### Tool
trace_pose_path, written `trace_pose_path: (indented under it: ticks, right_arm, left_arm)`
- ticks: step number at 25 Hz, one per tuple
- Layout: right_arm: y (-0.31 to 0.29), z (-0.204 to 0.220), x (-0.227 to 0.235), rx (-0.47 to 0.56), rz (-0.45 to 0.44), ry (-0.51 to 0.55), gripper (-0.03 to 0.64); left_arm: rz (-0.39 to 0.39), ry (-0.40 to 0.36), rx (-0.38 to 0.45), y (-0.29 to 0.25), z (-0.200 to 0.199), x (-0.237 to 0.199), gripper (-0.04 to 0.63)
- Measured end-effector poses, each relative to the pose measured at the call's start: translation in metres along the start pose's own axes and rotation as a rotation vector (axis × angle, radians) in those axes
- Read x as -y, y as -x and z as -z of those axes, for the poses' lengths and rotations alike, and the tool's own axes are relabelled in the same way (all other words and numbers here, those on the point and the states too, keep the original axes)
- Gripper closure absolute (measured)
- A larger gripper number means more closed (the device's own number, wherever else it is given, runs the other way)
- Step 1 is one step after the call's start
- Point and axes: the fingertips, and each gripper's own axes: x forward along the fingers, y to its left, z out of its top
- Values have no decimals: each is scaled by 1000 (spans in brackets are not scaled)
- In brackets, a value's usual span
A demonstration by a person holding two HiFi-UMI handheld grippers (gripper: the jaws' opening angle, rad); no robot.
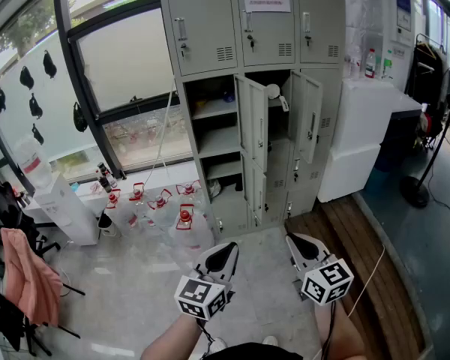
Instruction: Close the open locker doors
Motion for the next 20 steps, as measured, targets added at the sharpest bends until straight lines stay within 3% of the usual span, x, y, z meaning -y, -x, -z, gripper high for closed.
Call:
trace_pose_path:
  ticks: [16,17,18,20]
  right_arm:
    - [-3,-3,29,27,-31,-21,592]
    - [-3,-4,33,32,-41,-25,547]
    - [-3,-6,36,37,-50,-27,441]
    - [-3,-8,45,45,-58,-22,344]
  left_arm:
    - [-4,15,6,-30,5,11,570]
    - [0,22,10,-35,5,14,452]
    - [-1,25,13,-40,5,17,332]
    - [-18,17,15,-48,5,20,259]
